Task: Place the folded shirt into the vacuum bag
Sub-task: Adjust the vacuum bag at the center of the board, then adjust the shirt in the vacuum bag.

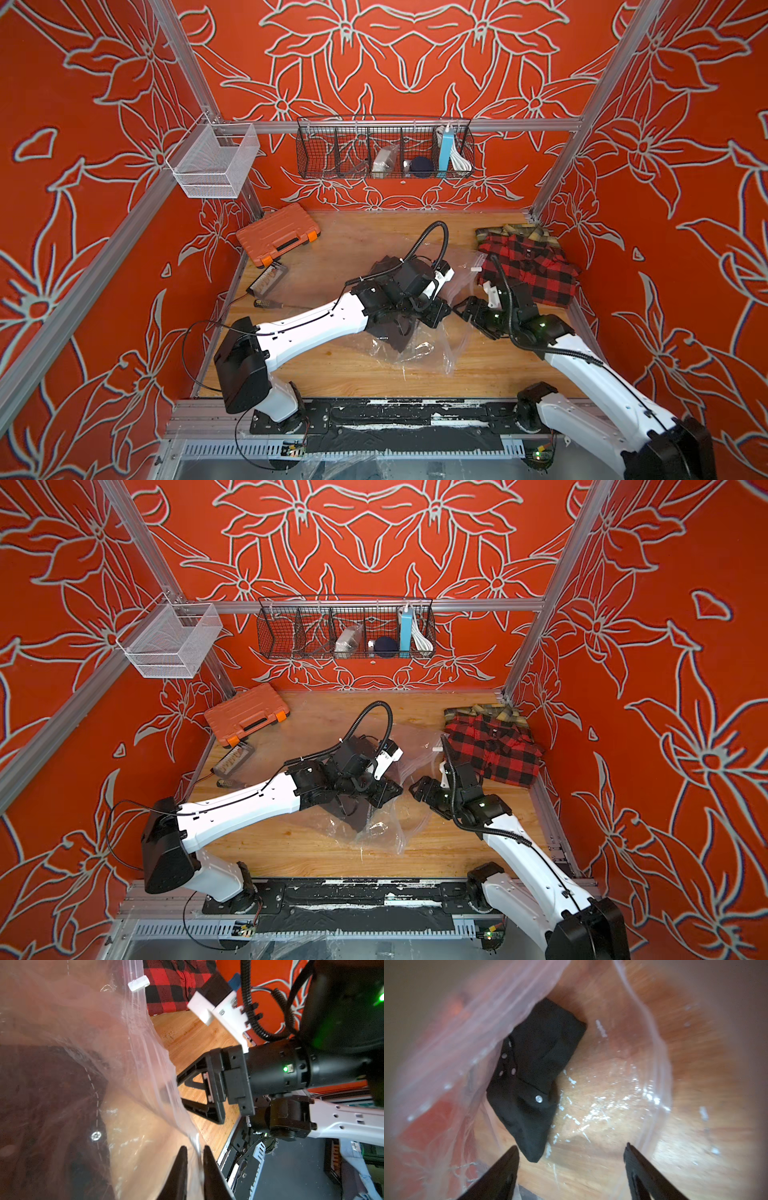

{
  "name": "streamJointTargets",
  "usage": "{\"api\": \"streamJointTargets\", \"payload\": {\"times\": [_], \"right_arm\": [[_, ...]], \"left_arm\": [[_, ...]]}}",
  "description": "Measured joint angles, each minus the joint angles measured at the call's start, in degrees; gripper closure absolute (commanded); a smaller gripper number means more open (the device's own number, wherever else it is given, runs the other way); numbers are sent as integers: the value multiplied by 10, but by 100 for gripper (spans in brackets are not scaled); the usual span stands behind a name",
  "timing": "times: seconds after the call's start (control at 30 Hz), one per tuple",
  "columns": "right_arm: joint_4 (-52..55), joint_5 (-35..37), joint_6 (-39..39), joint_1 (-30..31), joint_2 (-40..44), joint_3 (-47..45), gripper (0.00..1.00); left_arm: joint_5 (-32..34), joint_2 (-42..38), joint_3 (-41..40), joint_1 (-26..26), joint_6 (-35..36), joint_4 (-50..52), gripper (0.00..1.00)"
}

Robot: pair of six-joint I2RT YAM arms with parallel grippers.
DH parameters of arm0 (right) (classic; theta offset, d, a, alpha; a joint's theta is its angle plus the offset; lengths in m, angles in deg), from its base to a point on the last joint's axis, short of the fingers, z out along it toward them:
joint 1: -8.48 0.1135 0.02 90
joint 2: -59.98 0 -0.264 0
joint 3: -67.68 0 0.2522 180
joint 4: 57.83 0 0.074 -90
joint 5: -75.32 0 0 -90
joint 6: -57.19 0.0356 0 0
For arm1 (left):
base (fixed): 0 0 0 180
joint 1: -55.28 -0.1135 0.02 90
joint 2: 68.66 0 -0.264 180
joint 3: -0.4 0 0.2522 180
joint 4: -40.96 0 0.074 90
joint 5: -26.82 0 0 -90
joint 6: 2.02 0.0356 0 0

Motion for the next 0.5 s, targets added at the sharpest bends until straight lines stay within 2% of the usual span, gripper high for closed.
{"api": "streamJointTargets", "payload": {"times": [0.13, 0.23, 0.4, 0.5], "right_arm": [[109, 85, -75, -12, -9, 115, 20], [149, 142, -130, -12, -29, 203, 24], [166, 167, -203, 1, -116, 316, 26], [153, 171, -227, 46, -187, 334, 27]], "left_arm": [[-9, -1, -26, 12, -23, -19, 59], [-13, 2, -31, 34, -32, -21, 51], [9, 0, -37, 52, -46, -21, 48], [55, -19, -68, 39, -64, -7, 49]]}}
